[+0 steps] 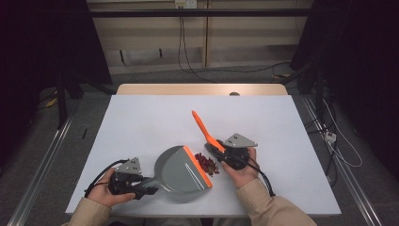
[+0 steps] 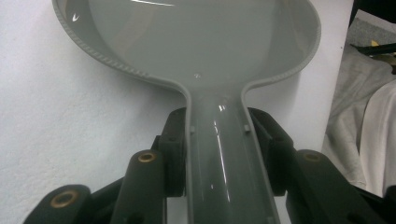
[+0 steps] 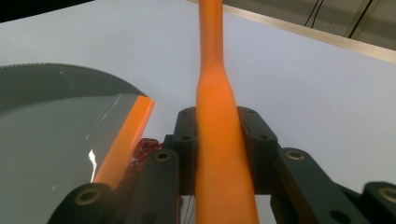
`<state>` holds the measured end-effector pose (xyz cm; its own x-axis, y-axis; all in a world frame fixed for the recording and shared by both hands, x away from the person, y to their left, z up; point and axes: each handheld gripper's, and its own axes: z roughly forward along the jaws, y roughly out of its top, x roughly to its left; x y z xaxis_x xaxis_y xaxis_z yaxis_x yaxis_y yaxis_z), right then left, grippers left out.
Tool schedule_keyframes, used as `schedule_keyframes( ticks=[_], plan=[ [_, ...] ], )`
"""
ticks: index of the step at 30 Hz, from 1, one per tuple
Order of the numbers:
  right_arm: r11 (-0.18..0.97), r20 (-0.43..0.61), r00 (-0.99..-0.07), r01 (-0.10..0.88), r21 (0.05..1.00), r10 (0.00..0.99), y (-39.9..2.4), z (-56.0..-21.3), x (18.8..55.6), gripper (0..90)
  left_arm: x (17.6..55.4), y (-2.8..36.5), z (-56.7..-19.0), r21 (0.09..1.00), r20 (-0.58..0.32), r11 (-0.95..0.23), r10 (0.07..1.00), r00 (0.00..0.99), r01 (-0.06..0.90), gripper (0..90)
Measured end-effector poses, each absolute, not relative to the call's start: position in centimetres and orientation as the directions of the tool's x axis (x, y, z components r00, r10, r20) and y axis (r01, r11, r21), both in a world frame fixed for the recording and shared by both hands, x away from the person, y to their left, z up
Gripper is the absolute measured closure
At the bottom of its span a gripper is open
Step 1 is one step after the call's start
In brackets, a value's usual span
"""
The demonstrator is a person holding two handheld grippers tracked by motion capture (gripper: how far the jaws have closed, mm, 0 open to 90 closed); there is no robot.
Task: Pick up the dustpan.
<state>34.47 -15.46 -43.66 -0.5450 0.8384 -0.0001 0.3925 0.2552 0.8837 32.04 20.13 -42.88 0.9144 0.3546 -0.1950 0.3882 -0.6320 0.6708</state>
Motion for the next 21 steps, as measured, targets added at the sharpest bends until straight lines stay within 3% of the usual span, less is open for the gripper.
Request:
schedule_keyframes(
  ticks=[21],
  plan=[
    [0.277, -0.028, -0.545, 0.381, 0.882, 0.838, -14.1, -43.7, 33.8, 71.2, 32.1, 20.2, -43.0, 0.663, -0.195, -0.637, 0.36, 0.912, 0.393, 61.3]
  ],
)
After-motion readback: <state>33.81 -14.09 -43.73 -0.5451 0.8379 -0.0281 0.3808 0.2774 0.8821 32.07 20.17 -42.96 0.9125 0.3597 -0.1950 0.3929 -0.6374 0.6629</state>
